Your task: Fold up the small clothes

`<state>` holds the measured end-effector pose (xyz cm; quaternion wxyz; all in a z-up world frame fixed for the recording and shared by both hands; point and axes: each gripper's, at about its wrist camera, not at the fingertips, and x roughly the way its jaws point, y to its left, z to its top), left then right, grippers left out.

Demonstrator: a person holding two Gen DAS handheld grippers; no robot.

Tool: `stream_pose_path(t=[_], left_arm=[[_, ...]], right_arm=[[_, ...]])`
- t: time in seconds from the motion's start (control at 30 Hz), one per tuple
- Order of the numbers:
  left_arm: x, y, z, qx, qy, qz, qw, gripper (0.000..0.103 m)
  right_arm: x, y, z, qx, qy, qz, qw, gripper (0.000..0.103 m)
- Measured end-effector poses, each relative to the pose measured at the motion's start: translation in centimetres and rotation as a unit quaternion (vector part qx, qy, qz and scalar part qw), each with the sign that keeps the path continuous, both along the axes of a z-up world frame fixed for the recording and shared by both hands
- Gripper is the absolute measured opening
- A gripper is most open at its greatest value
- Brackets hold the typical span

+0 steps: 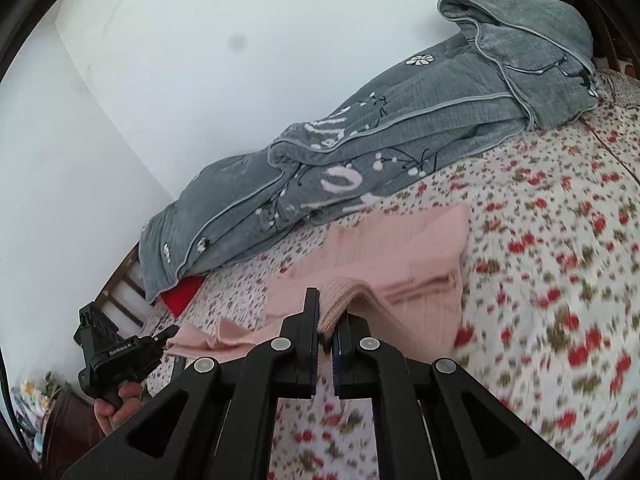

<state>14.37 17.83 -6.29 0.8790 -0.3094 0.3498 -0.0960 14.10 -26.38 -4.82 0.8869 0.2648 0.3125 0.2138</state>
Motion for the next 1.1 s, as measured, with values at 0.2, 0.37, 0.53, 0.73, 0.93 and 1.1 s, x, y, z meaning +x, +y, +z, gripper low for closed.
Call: stream_pose_path(t=[0.2, 0.37, 0.53, 0.73, 0.93, 1.1], left_arm=[[5.9, 0.3, -0.9, 0.006, 0.021, 0.007, 0.9997, 0.007], [10.8, 0.2, -2.5, 0.013, 0.043, 0.012, 0.9989, 0.007], [16.1, -0.1, -5.0, 0.021, 0.076, 0.02, 0.9967, 0.007], [21.9, -0.6, -7.9, 0.034, 0.114, 0.011, 0.9929, 0.008], [23.4, -0.7, -7.7, 0.077, 0.075, 0.015, 0.994, 0.061], [23.6, -1.3, -8.0, 0.084, 0.064, -0.005, 0.9944, 0.061]], right_arm=[[5.4, 0.1, -0.7, -0.001, 0.013, -0.005, 1.0, 0.005], [10.2, 0.4, -1.6, -0.003, 0.028, -0.005, 1.0, 0.005], [15.6, 0.6, -3.5, -0.015, 0.054, -0.006, 0.998, 0.005], [21.9, 1.4, -7.4, -0.05, 0.103, -0.011, 0.993, 0.007], [25.1, 0.8, -8.3, -0.056, 0.104, -0.018, 0.993, 0.033], [25.2, 1.2, -8.0, -0.13, 0.074, -0.017, 0.989, 0.039]])
